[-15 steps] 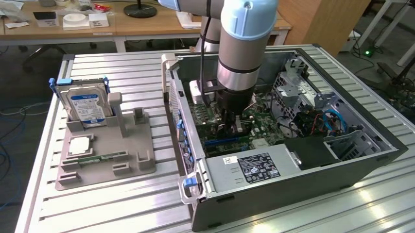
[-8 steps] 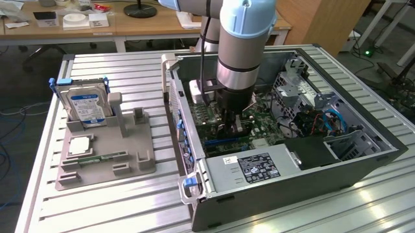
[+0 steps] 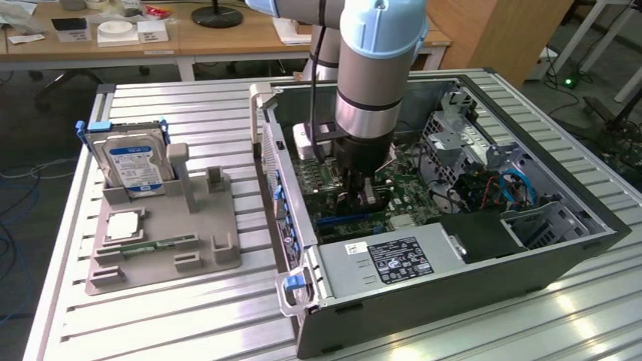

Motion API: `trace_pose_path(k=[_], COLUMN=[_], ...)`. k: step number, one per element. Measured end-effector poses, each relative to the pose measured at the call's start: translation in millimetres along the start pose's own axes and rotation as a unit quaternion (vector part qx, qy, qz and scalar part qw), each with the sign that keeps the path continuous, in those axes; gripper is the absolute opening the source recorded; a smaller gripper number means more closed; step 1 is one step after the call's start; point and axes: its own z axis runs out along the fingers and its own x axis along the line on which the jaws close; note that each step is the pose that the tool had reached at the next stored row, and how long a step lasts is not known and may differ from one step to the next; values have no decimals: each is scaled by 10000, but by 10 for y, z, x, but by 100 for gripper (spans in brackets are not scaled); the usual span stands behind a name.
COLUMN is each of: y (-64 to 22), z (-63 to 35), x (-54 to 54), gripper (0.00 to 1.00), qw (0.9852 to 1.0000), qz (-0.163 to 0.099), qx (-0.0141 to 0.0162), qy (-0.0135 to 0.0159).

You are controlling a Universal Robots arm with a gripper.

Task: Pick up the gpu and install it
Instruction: 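Insert the gpu into the slot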

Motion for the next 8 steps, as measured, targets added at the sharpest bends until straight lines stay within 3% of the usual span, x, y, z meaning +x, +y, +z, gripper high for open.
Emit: trace_pose_path(k=[8], y=[-10], z=[2], x=[-6], gripper=[27], qw=[10000], qz=[-3], qx=[1], qy=[16])
